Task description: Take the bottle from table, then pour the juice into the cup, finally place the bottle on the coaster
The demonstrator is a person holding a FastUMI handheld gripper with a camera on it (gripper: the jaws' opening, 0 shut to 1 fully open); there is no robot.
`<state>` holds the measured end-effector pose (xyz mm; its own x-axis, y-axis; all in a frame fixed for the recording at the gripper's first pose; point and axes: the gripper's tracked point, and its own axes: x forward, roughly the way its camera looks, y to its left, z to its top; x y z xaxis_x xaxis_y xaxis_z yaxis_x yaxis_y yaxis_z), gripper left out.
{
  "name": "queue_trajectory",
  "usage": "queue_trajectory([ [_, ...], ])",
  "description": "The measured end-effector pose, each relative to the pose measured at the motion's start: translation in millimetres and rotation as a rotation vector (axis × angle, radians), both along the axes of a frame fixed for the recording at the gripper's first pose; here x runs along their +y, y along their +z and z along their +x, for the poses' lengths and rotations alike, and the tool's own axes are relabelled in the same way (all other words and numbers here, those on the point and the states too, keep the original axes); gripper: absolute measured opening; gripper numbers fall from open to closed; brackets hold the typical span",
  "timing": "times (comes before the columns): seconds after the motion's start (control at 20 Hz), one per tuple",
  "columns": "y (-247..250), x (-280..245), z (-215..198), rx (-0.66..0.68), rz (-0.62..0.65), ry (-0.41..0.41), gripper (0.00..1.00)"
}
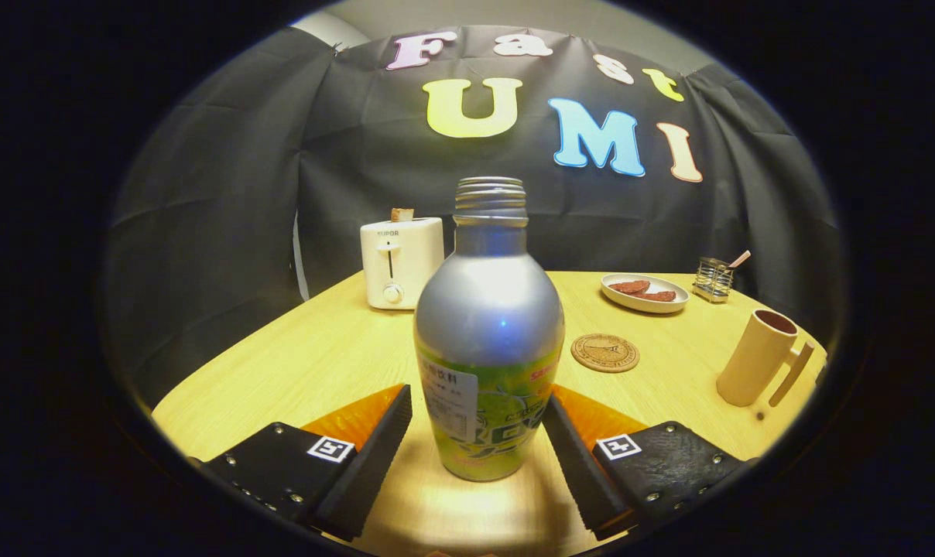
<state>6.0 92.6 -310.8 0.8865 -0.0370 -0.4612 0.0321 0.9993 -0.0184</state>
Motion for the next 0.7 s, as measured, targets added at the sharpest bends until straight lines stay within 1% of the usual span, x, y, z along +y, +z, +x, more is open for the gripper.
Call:
queue_trajectory([
  [0.05,0,1,1,0.007,0.004,0.001,0.98],
  [0.2,0,0,-3,0.011,-0.005,0.002,0.89],
  [0.25,1,0,-4,0.014,-0.002,0.002,0.82],
  [0.55,3,1,3,0.074,0.025,0.003,0.78],
  [0.7,19,-2,10,0.075,0.043,0.000,0.78],
])
